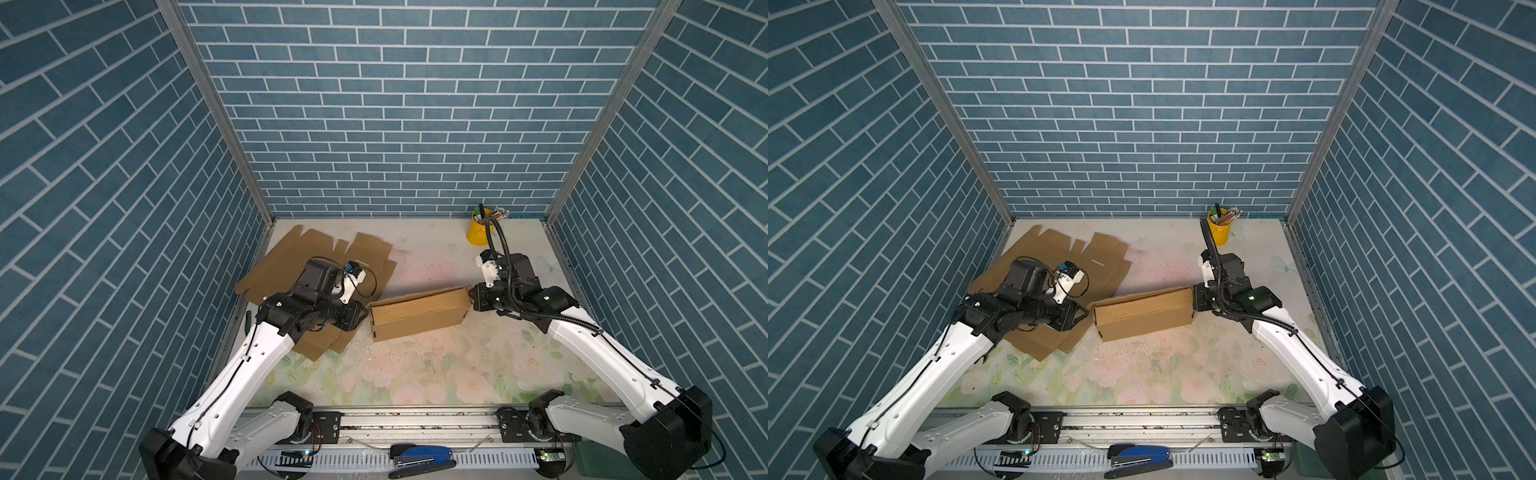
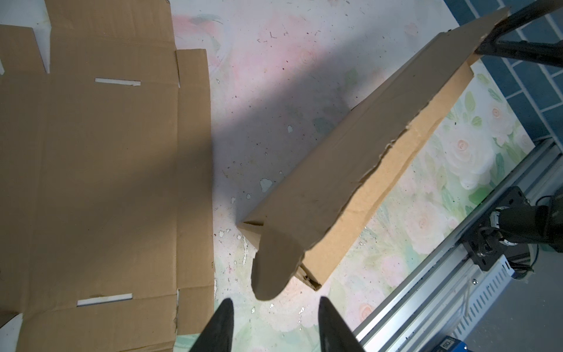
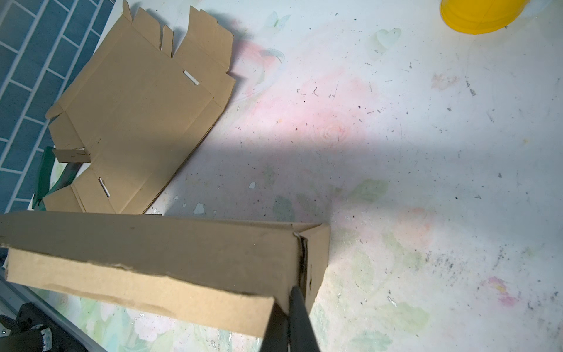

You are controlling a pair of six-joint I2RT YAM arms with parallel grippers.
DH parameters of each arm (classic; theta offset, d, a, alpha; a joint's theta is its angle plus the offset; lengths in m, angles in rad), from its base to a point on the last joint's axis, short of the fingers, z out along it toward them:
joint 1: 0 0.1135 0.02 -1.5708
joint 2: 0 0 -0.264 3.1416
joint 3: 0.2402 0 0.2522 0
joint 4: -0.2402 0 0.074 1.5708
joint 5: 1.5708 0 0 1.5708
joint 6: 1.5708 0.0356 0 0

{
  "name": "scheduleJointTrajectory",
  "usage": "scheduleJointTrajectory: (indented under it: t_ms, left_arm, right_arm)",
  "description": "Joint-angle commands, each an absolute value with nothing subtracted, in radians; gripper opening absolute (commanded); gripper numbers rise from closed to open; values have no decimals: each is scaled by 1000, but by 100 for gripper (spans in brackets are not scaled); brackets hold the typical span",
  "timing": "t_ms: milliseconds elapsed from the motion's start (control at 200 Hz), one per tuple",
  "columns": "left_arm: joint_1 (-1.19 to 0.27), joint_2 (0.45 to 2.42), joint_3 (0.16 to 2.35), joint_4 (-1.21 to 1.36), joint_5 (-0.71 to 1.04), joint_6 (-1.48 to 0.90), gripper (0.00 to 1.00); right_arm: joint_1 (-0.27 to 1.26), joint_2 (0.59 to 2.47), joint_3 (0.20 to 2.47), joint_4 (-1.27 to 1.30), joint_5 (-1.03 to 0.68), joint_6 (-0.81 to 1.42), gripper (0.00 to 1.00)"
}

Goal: Fold the paper box

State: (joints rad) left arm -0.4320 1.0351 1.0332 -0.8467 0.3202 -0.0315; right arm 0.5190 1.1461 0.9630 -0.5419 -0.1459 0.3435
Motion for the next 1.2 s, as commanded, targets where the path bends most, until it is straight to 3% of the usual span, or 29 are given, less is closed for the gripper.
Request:
scheduleJointTrajectory:
  t_ms: [0, 310, 530, 940, 1195]
  left_arm:
    - [-426, 1063, 1025, -815, 306, -6, 43]
    - [-426, 1114, 1014, -799, 285, 32, 32]
    - [-426, 1135, 1020, -781, 282, 53, 18]
    - [-426, 1177, 1070, -800, 369, -22, 4]
    - [-426, 1221, 1110, -832, 403, -106, 0]
  right_arm:
    - [526, 1171, 953, -647, -145, 359, 0]
    - [526, 1172, 955, -640, -148, 373, 0]
    - [526, 1173, 954, -635, -150, 382, 0]
    - [537, 1140, 928, -590, -140, 467, 0]
    - [547, 1136, 908, -562, -117, 499, 0]
